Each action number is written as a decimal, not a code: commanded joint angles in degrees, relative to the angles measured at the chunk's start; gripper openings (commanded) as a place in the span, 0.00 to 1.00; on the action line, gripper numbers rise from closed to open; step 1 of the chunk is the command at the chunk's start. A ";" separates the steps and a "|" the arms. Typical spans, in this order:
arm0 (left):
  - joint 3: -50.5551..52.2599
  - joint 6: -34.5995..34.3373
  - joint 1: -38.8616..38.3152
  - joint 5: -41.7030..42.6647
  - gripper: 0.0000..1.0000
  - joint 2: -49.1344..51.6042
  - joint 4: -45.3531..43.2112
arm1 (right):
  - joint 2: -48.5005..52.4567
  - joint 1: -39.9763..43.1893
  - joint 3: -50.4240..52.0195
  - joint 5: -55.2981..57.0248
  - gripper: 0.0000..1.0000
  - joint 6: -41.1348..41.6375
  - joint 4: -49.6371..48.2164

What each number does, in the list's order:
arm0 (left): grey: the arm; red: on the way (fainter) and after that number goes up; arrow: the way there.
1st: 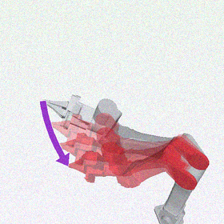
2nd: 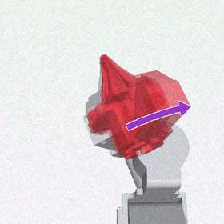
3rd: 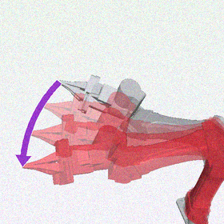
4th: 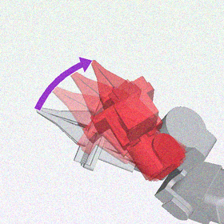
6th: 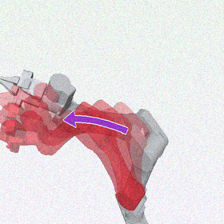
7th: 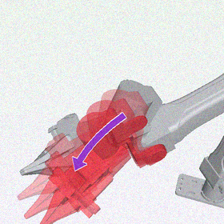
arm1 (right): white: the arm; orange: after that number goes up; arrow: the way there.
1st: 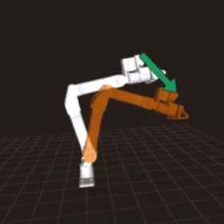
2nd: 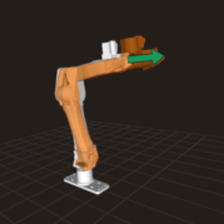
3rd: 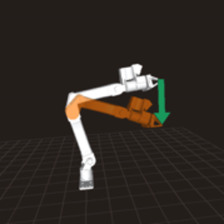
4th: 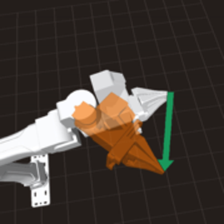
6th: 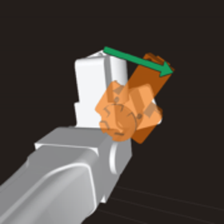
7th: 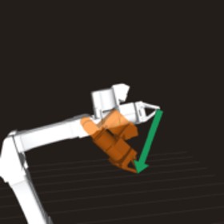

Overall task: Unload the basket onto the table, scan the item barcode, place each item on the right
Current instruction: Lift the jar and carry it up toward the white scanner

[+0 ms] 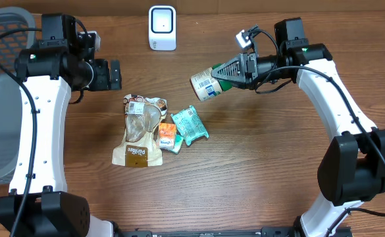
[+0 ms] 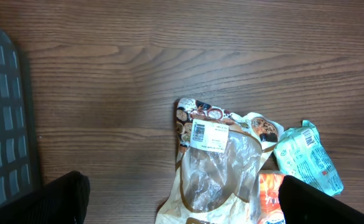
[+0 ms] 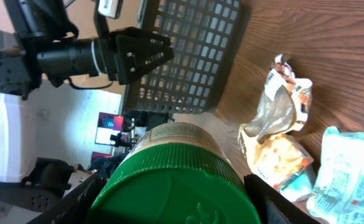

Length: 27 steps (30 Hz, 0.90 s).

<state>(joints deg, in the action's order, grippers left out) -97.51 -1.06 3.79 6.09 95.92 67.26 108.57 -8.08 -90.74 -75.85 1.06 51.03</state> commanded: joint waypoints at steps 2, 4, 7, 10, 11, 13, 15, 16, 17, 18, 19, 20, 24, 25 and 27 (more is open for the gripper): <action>-1.09 1.11 0.26 0.83 1.00 0.39 -0.20 | -2.82 -0.22 -2.01 1.09 0.37 0.50 0.07; -1.09 1.11 0.26 0.83 1.00 0.39 -0.17 | -2.82 -0.22 -2.01 2.38 0.37 0.50 0.31; -1.09 1.11 0.26 0.83 1.00 0.39 -0.17 | -2.82 -0.26 -2.01 4.35 0.35 0.50 0.72; -1.11 1.11 0.26 0.83 1.00 0.39 -0.17 | -2.82 -0.63 -2.01 7.61 0.34 0.52 1.16; -1.11 1.11 0.26 0.83 1.00 0.39 -0.20 | -2.82 -0.90 -2.01 9.27 0.34 0.79 1.18; -1.09 1.11 0.26 0.83 1.00 0.39 -0.17 | -2.82 -1.60 -2.01 14.97 0.34 2.69 1.16; -1.11 1.11 0.26 0.83 1.00 0.39 -0.20 | -2.82 -2.54 -2.01 20.96 0.34 4.74 1.20; -1.11 1.11 0.26 0.83 0.99 0.39 -0.17 | -2.82 -3.10 -2.03 23.76 0.34 5.20 1.33; -1.11 1.11 0.26 0.83 0.99 0.39 -0.17 | -2.82 -3.56 -2.03 25.42 0.34 5.22 1.36; -1.09 1.11 0.26 0.83 0.99 0.39 -0.20 | -2.82 -4.20 -2.03 27.91 0.34 5.73 1.38; -1.09 1.11 0.26 0.83 1.00 0.39 -0.17 | -2.82 -4.74 -2.03 30.53 0.34 6.78 1.36; -1.11 1.11 0.26 0.83 1.00 0.39 -0.17 | -2.82 -5.31 -2.23 33.14 0.34 7.56 1.42; -1.09 1.11 0.26 0.83 1.00 0.39 -0.17 | -2.82 -7.54 -5.97 44.09 0.34 9.05 3.93; -1.09 1.11 0.26 0.83 1.00 0.39 -0.17 | -2.82 -8.13 -7.89 46.73 0.34 9.05 4.96; -1.09 1.11 0.26 0.83 1.00 0.39 -0.17 | -2.82 -9.11 -12.02 51.84 0.34 9.05 6.80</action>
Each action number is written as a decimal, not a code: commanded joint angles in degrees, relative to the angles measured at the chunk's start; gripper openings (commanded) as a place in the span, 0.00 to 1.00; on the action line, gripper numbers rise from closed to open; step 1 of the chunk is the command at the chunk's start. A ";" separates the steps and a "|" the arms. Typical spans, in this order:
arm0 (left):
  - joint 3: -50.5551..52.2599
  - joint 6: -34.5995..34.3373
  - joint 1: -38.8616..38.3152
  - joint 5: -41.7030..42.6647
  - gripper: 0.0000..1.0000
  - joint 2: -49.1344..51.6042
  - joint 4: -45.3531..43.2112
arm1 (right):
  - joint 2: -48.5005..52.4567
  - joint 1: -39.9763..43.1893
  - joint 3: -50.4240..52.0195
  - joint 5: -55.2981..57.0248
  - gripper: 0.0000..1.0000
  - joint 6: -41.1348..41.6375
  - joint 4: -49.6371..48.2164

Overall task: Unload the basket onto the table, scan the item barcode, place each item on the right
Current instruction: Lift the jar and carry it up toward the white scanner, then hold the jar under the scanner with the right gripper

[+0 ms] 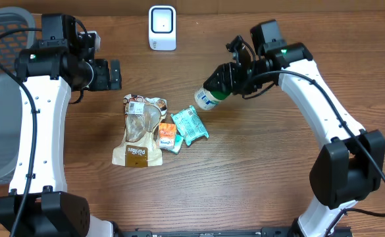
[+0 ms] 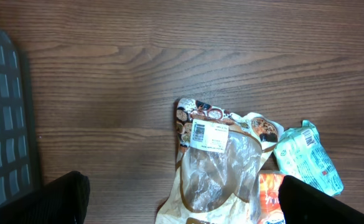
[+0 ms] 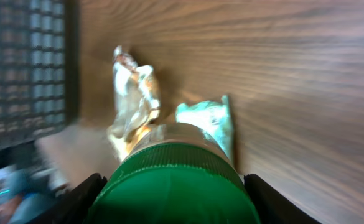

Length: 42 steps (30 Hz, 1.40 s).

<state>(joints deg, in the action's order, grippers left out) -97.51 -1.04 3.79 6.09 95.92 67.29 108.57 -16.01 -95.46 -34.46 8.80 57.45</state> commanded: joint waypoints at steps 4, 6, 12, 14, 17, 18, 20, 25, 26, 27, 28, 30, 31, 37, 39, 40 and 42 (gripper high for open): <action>-1.09 1.09 0.26 0.83 1.00 0.39 -0.20 | -2.80 -3.80 -16.65 21.73 0.32 1.25 2.16; -1.11 1.09 0.26 0.83 0.99 0.39 -0.20 | -2.80 -5.73 -20.15 28.28 0.32 0.22 1.20; -1.11 1.09 0.26 0.83 0.99 0.39 -0.20 | -1.46 -12.55 -21.53 48.35 0.34 -8.87 -8.98; -1.11 1.09 0.26 0.83 0.99 0.39 -0.20 | 0.35 -14.12 -21.44 52.54 0.34 -12.98 -13.25; -1.09 1.09 0.26 0.83 1.00 0.39 -0.20 | 4.26 -15.63 -21.42 55.01 0.33 -20.81 -21.05; -1.11 1.09 0.26 0.83 0.99 0.39 -0.22 | 5.90 -15.89 -21.40 55.54 0.32 -23.34 -24.46; -1.11 1.09 0.26 0.83 1.00 0.39 -0.20 | 8.90 -16.13 -21.38 55.89 0.32 -27.98 -30.40; -1.11 1.09 0.26 0.83 1.00 0.39 -0.20 | 16.74 -16.13 -21.33 54.95 0.33 -46.14 -46.66; -1.11 1.09 0.26 0.83 1.00 0.39 -0.22 | 18.21 -16.13 -21.29 54.16 0.33 -49.27 -49.68; -1.11 1.09 0.26 0.83 1.00 0.39 -0.20 | 19.78 -16.13 -21.29 53.02 0.33 -52.37 -53.11; -1.11 1.09 0.26 0.83 0.99 0.39 -0.20 | 21.22 -16.13 -21.29 51.84 0.33 -54.95 -55.69; -1.11 1.09 0.26 0.83 0.99 0.39 -0.20 | 23.96 -16.13 -21.29 49.99 0.33 -59.30 -61.09; -1.09 1.09 0.26 0.83 1.00 0.39 -0.20 | 25.22 -16.13 -21.29 48.98 0.33 -60.96 -63.25; -1.09 1.09 0.26 0.83 1.00 0.39 -0.20 | 31.78 -16.11 -21.27 45.90 0.33 -64.67 -74.90; -1.09 1.09 0.26 0.83 1.00 0.39 -0.20 | 33.05 -16.04 -21.27 45.33 0.33 -64.65 -76.85; -1.09 1.09 0.26 0.83 1.00 0.39 -0.22 | 33.55 -15.96 -21.27 44.33 0.33 -64.65 -77.02; -1.09 1.09 0.26 0.83 1.00 0.39 -0.20 | 33.90 -15.78 -21.24 42.40 0.33 -64.61 -76.76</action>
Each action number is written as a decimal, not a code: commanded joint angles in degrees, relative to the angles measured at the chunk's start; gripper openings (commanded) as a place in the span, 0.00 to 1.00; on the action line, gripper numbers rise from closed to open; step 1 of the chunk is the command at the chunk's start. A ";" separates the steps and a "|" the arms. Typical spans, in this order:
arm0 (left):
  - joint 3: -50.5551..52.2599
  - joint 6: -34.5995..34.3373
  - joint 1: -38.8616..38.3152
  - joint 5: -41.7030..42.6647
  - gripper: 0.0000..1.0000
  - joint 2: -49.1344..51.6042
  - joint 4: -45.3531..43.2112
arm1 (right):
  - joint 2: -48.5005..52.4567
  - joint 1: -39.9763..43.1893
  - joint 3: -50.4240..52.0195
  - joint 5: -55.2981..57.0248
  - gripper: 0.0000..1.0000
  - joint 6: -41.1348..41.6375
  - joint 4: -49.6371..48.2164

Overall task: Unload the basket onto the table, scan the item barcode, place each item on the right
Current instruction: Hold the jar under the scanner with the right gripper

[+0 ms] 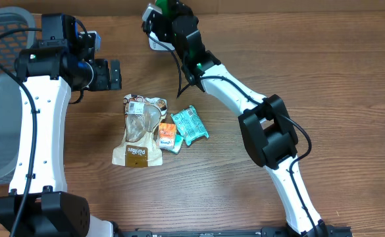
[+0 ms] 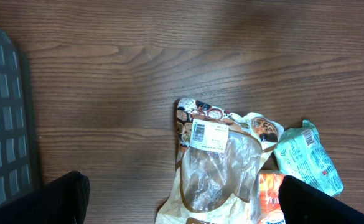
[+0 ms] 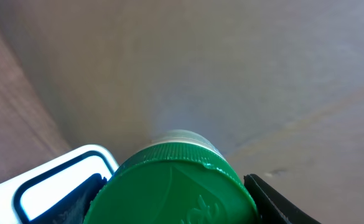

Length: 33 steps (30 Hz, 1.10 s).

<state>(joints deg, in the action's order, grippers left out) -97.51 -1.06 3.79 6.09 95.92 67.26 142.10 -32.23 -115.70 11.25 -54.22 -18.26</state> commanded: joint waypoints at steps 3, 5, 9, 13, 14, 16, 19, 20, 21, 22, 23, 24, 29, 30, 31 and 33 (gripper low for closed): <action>-1.09 1.11 0.26 0.83 1.00 0.39 -0.17 | 1.22 0.55 -1.01 -3.85 0.33 -1.84 -2.40; -1.11 1.11 0.26 0.83 1.00 0.39 -0.17 | 1.84 0.59 -1.01 -3.85 0.33 -2.03 -3.67; -1.11 1.11 0.26 0.83 0.99 0.39 -0.17 | 2.62 0.87 -1.01 -4.04 0.33 -3.19 -4.24; -1.11 1.11 0.26 0.83 1.00 0.39 -0.17 | 2.80 1.49 -1.01 -4.52 0.33 -3.28 -4.22; -1.09 1.11 0.26 0.83 0.99 0.39 -0.17 | 2.80 1.66 -1.01 -4.55 0.33 -3.30 -4.24; -1.09 1.11 0.26 0.83 0.99 0.39 -0.17 | 2.80 1.86 -1.01 -4.85 0.33 -3.26 -4.17; -1.11 1.11 0.26 0.83 0.99 0.39 -0.17 | 2.82 1.99 -1.01 -5.88 0.33 -3.26 -3.15; -1.09 1.11 0.26 0.83 1.00 0.39 -0.17 | 2.82 1.99 -1.01 -6.03 0.33 -3.23 -2.51; -1.11 1.11 0.26 0.83 0.99 0.39 -0.17 | 2.82 1.99 -1.01 -6.08 0.33 -3.23 -2.21; -1.11 1.11 0.26 0.83 0.99 0.39 -0.20 | 2.82 1.99 -1.01 -6.05 0.33 -3.26 -2.01; -1.11 1.11 0.26 0.83 0.99 0.39 -0.17 | 2.82 1.99 -1.01 -6.08 0.33 -3.21 -1.95; -1.11 1.11 0.26 0.83 0.99 0.39 -0.20 | 2.82 1.99 -1.01 -6.10 0.33 -3.08 -1.95; -1.11 1.11 0.26 0.83 0.99 0.39 -0.17 | 2.82 1.99 -1.01 -6.29 0.33 -3.06 -2.32; -1.09 1.11 0.26 0.83 0.99 0.39 -0.17 | 2.82 1.97 -1.01 -6.27 0.33 -3.06 -2.51; -1.11 1.11 0.26 0.83 0.99 0.39 -0.17 | 2.80 1.92 -1.01 -6.25 0.33 -3.04 -2.95; -1.11 1.11 0.26 0.83 0.99 0.39 -0.17 | 2.71 1.86 -1.01 -6.23 0.33 -2.23 -3.93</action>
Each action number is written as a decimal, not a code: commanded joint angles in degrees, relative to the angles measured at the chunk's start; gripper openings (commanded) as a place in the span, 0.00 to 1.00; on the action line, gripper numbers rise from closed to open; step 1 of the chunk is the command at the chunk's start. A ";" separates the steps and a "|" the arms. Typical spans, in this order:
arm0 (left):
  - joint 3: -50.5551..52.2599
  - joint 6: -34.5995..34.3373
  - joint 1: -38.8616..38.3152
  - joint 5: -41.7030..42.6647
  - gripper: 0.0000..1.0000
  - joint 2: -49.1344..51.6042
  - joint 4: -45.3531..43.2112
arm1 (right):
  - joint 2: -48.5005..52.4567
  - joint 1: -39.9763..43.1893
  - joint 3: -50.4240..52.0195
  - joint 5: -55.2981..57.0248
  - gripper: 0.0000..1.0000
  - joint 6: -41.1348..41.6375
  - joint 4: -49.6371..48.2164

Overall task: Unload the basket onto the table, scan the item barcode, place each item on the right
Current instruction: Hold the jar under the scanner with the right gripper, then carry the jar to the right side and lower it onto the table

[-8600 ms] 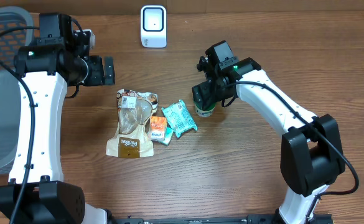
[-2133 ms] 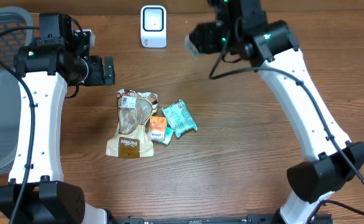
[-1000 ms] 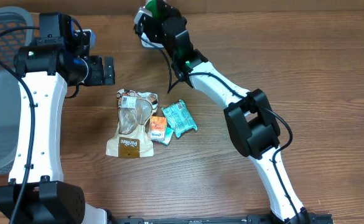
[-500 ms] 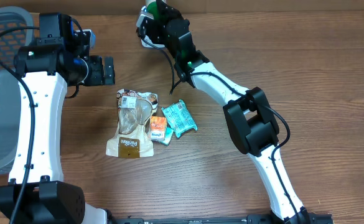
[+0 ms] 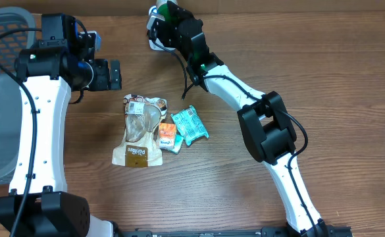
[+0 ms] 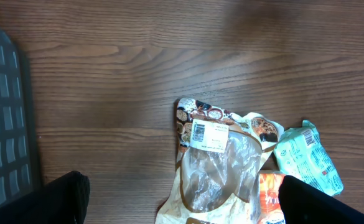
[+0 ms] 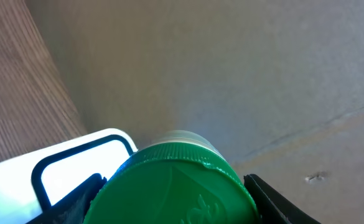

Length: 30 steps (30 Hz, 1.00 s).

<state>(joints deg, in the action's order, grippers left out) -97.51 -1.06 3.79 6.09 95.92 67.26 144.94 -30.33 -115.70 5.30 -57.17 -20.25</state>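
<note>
A jar with a green lid (image 7: 175,186) is the item, and my right gripper (image 7: 175,202) is shut on it, a finger on each side of the lid. It is held right at the white barcode scanner (image 7: 57,171), which stands at the table's back edge. In the overhead view the right gripper (image 5: 168,16) and jar cover most of the scanner (image 5: 153,38). The jar's label is hidden. My left gripper (image 5: 110,74) hangs open to the left of the pile, holding nothing; its fingers (image 6: 63,199) frame the pouch below.
A brown window pouch (image 5: 139,131), an orange packet (image 5: 168,136) and a teal packet (image 5: 190,125) lie together mid-table. A grey mesh basket sits at the left edge. A beige wall rises behind the scanner.
The right gripper with the jar has shifted slightly at the scanner; more of the scanner's white face now shows in the right wrist view. The left arm has not moved.
The right gripper first held the green-lidded jar in the air right of the pile, then lower and closer to the packets. Later it had carried the jar to the scanner at the back edge, where it still is. The left gripper stayed open and still.
</note>
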 commanded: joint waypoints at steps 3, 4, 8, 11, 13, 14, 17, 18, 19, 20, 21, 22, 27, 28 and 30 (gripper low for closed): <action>-1.11 1.11 0.26 0.83 0.99 0.39 -0.17 | -1.27 -0.09 -1.01 -0.26 0.33 5.86 -2.32; -1.09 1.11 0.26 0.83 1.00 0.39 -0.17 | -2.03 -0.13 -1.01 -0.28 0.33 8.35 -2.19; -1.11 1.11 0.26 0.83 0.99 0.39 -0.17 | -5.92 -0.44 -1.01 -0.28 0.33 15.87 -0.22; -1.11 1.11 0.26 0.83 0.99 0.39 -0.20 | -10.73 -0.92 -1.01 -0.37 0.34 23.17 5.01; -1.11 1.11 0.26 0.83 0.99 0.39 -0.17 | -14.34 -1.11 -1.01 -0.63 0.34 28.41 9.84; -1.11 1.11 0.26 0.83 0.99 0.39 -0.20 | -16.26 -1.11 -1.01 -1.36 0.34 31.23 12.90; -1.09 1.11 0.26 0.83 1.00 0.39 -0.17 | -23.23 -1.09 -1.01 -5.75 0.34 40.68 25.11; -1.09 1.11 0.26 0.83 0.99 0.39 -0.17 | -25.64 -0.85 -1.01 -7.19 0.34 43.34 29.70; -1.11 1.11 0.26 0.83 1.00 0.39 -0.20 | -27.30 -0.70 -1.01 -8.15 0.34 45.09 32.98; -1.11 1.11 0.26 0.83 1.00 0.39 -0.20 | -29.22 -0.42 -1.01 -9.01 0.34 47.08 37.00; -1.11 1.11 0.26 0.83 0.99 0.39 -0.17 | -31.63 -0.02 -1.01 -10.10 0.34 49.16 42.34; -1.11 1.11 0.26 0.83 0.99 0.39 -0.17 | -33.03 0.28 -1.01 -10.86 0.34 50.12 45.55; -1.11 1.11 0.26 0.83 1.00 0.39 -0.17 | -39.15 2.86 -1.01 -15.89 0.34 51.25 66.20; -1.11 1.11 0.26 0.83 0.99 0.39 -0.17 | -39.50 3.45 -1.01 -16.11 0.34 51.41 69.85; -1.11 1.11 0.26 0.83 1.00 0.39 -0.17 | -39.47 5.01 -0.98 -16.11 0.34 51.47 78.53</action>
<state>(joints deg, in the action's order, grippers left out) -97.56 -1.06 3.79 6.28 95.92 67.26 104.49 -27.27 -116.64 -8.62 -8.23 53.74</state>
